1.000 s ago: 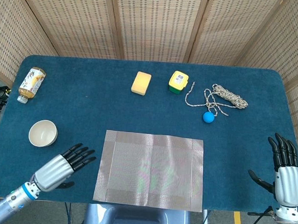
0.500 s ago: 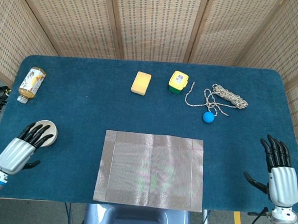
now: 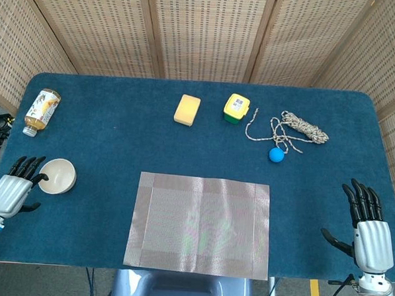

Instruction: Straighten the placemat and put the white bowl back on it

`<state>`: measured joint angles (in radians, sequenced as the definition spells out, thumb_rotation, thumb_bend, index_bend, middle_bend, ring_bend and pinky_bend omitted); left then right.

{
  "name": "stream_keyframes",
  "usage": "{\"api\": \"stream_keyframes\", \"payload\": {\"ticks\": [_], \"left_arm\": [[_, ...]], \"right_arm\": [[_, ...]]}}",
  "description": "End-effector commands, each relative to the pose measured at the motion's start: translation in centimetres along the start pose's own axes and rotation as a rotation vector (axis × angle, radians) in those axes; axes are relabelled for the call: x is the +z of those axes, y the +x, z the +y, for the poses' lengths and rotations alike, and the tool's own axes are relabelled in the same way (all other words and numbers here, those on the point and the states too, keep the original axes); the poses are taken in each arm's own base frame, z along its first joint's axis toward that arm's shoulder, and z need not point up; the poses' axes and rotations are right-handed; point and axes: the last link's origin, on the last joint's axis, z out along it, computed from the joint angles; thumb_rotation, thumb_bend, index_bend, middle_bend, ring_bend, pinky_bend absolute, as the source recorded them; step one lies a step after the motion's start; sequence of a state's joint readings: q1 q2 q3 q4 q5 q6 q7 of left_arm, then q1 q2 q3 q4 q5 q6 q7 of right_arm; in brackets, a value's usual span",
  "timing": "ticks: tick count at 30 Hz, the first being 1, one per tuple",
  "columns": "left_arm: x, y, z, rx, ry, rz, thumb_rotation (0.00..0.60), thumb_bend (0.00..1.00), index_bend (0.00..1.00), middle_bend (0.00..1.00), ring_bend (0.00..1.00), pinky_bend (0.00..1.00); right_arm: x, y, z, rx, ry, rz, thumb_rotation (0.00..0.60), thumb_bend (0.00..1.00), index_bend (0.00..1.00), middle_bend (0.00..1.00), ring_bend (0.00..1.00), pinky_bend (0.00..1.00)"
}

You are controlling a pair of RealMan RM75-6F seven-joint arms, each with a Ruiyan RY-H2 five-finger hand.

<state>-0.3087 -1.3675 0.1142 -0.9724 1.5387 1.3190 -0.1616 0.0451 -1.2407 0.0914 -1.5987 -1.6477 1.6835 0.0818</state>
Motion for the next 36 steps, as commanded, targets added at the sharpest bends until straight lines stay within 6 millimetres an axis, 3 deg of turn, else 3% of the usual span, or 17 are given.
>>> {"api": "stream_keyframes", "payload": {"ticks": [1,7,12,20,24,30,36], "left_arm": [[0.5,-0.6,0.0,-0.015,0.013,-0.010,0.600,0.02,0.36,0.00,0.00,0.00],[1.9,-1.6,0.5,-0.027,0.018,-0.022,0.600,0.05,0.39,0.00,0.00,0.00],[3.0,-2.3,1.3,-0.038,0.014,-0.028,0.600,0.14,0.43,0.00,0.00,0.00],[4.5,-3.5,2.2,-0.030,0.018,-0.053,0.600,0.17,0.54,0.00,0.00,0.00],[4.9,-3.6,2.6,-0.040,0.018,-0.044,0.600,0.22,0.63,0.00,0.00,0.00],[5.0,-3.9,3.1,-0.044,0.005,-0.033,0.600,0.38,0.68,0.00,0.00,0.00],[4.9,-3.5,3.6,-0.042,-0.021,-0.006,0.600,0.42,0.69,0.00,0.00,0.00]], "right_arm": [[0.0,0.0,0.0,0.000,0.000,0.000,0.600,0.25,0.05,0.00,0.00,0.00],[0.0,-0.1,0.0,-0.001,0.000,-0.003,0.600,0.25,0.05,0.00,0.00,0.00],[0.0,-0.1,0.0,-0.002,0.001,-0.005,0.600,0.25,0.05,0.00,0.00,0.00],[0.0,0.0,0.1,0.003,-0.002,-0.002,0.600,0.25,0.05,0.00,0.00,0.00],[-0.1,0.0,0.0,0.004,0.001,-0.004,0.600,0.25,0.05,0.00,0.00,0.00],[-0.2,0.0,-0.1,0.005,0.002,-0.005,0.600,0.25,0.05,0.00,0.00,0.00],[-0.2,0.1,-0.1,0.008,0.004,-0.005,0.600,0.25,0.05,0.00,0.00,0.00]]}}
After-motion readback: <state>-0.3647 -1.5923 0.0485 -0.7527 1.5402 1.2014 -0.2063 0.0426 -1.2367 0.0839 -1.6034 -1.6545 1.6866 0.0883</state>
